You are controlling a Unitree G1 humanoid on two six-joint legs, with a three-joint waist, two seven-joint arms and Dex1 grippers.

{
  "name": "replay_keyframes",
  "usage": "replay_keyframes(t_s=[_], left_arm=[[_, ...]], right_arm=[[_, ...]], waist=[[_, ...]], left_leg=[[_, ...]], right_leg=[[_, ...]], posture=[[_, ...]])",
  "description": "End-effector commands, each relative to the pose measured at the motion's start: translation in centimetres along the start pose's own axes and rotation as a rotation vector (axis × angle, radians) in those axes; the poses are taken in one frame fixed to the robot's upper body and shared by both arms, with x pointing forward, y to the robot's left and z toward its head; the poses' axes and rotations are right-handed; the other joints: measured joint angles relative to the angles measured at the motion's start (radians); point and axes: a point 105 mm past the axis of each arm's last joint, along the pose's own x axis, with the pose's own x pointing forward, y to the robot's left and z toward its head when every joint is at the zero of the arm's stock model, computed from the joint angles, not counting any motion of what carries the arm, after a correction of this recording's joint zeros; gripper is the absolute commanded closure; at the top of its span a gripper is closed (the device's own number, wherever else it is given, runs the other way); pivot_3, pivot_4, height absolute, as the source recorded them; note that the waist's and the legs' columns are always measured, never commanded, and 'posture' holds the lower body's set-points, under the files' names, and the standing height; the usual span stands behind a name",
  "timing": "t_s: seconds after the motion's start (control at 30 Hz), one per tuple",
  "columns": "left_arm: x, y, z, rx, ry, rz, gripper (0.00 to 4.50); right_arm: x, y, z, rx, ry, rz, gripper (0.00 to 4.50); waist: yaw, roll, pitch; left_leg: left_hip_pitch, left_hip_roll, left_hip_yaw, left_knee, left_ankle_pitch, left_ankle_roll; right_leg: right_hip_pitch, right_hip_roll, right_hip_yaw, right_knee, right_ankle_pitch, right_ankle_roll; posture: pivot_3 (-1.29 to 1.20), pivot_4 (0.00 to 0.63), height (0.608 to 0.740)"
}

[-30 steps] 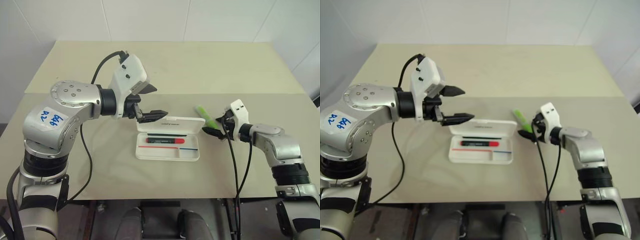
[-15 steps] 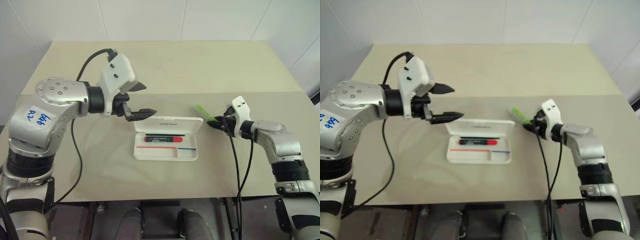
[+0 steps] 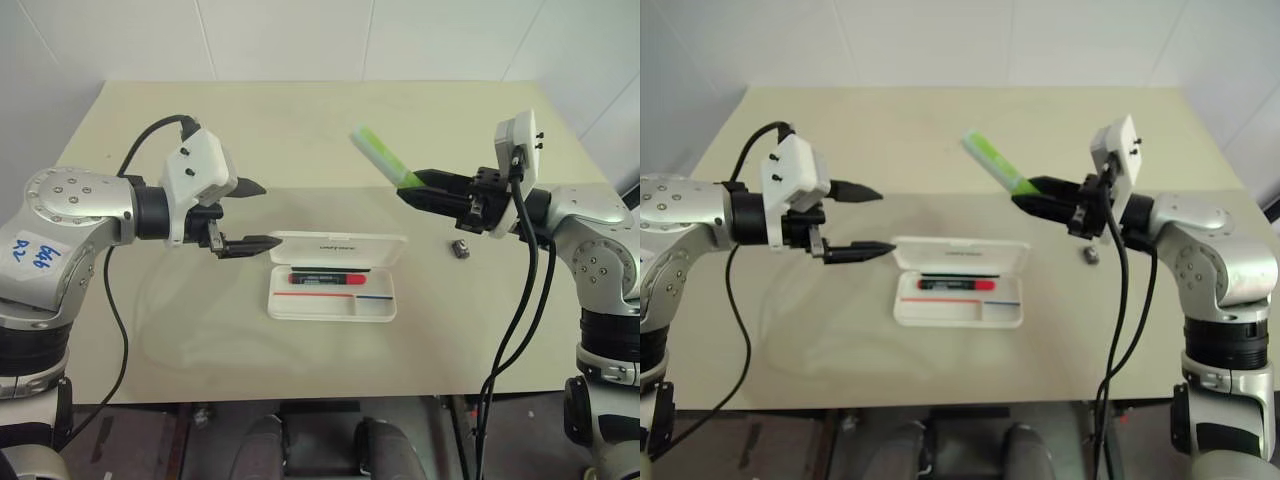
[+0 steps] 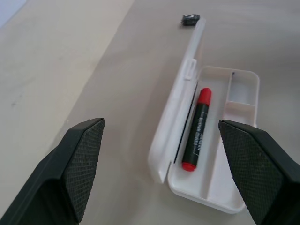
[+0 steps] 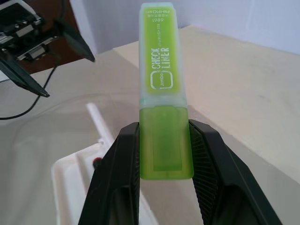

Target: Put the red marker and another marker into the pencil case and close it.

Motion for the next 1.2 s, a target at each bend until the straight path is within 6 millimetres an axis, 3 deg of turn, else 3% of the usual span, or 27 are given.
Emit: replay_keyframes(t_s=[0.03,0.17,0.33,0.6,0.8,0.97,1.2], left_arm=[[-0.6,-1.0,0.6,0.045,-0.001,-0.036,0.32],[-1.3,-1.5,-2.1,0.022,0.129,-0.058,0.32],[-2.1,-3.0,-3.6,-0.018,0.184,-0.124,0.32],[-3.0,-5.6,-6.0,-0.053,0.271,-0.199,0.32],[-2.8,-6.3,-5.6,-0.031,0.245,-0.198,0.32],[-3.0,-6.7,-5.3,-0.032,0.234,-0.197,0.32],[-3.2,-6.7,-5.4,-0.038,0.244,-0.178,0.32]], right_arm=[[-0.1,2.8,0.5,-0.031,0.007,0.134,3.41],[0.4,7.4,-1.5,-0.039,0.124,0.353,3.41],[0.7,8.8,-4.6,-0.062,0.278,0.434,3.41],[2.5,7.8,-8.0,-0.135,0.388,0.453,3.41],[5.2,7.3,-10.0,-0.11,0.385,0.478,3.41],[6.4,7.3,-9.7,-0.084,0.35,0.497,3.41],[6.3,7.4,-10.0,-0.105,0.359,0.518,3.41]], waist=[[0.002,0.0,0.0],[-0.006,0.0,0.0],[-0.006,-0.001,-0.001],[-0.005,-0.002,-0.001],[-0.007,-0.002,-0.001],[-0.005,-0.002,-0.001],[-0.006,-0.002,-0.001]], left_leg=[[0.0,0.0,0.0,0.0,0.0,0.0],[0.0,0.001,0.003,-0.004,0.0,0.0],[0.0,0.002,0.007,0.0,0.0,0.001],[0.0,0.003,0.009,-0.001,-0.001,0.001],[0.001,0.004,0.01,-0.001,-0.001,0.0],[0.0,0.005,0.01,-0.001,-0.001,0.0],[0.0,0.006,0.01,0.0,-0.002,-0.001]], right_leg=[[0.0,0.0,0.0,0.0,0.0,0.0],[-0.004,0.001,0.003,-0.001,0.0,0.0],[-0.006,0.001,0.008,0.001,0.0,0.0],[-0.008,0.002,0.01,0.0,0.0,0.0],[-0.008,0.004,0.011,0.001,0.0,-0.001],[-0.009,0.004,0.011,0.004,0.0,-0.001],[-0.009,0.005,0.011,0.004,0.0,-0.001]], posture=[[0.0,0.15,0.74],[0.0,0.15,0.74],[0.0,0.15,0.74],[0.0,0.15,0.74],[0.0,0.15,0.74],[0.0,0.15,0.74],[0.0,0.15,0.74]])
